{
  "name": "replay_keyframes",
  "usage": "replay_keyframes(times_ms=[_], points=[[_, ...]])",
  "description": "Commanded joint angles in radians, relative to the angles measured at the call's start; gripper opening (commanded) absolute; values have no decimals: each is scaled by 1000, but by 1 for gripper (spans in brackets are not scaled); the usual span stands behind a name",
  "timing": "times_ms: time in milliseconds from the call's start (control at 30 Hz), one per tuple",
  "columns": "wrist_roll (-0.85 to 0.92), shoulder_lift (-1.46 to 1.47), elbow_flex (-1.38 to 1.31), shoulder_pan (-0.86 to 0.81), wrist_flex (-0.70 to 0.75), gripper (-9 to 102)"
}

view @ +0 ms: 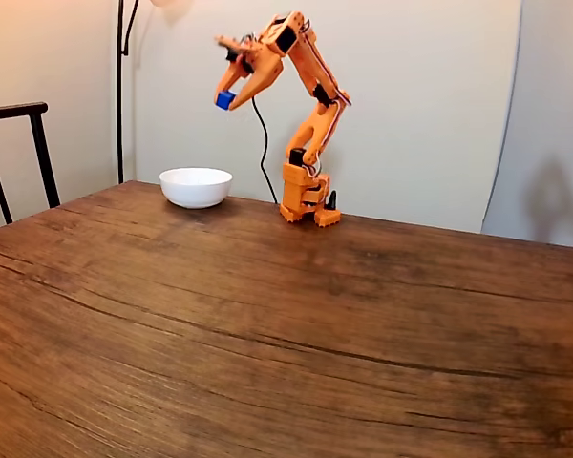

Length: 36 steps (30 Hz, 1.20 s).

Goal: Grasp the cube and drop it in the bowl

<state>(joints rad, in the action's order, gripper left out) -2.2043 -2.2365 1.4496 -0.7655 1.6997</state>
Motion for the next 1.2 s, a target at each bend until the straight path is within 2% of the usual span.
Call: replay_keyframes(times_ms=[0,233,433,633,900,1167], points=[[6,-100,95,-106,44,3],[-5,-345,324,-359,-23,3],[-6,-462,560,-469,-107,3],[-9,-466,715,-543,-261,3],[-138,-465,857,-749,-417,3],[-219,-463,1003,-854,-571,4]])
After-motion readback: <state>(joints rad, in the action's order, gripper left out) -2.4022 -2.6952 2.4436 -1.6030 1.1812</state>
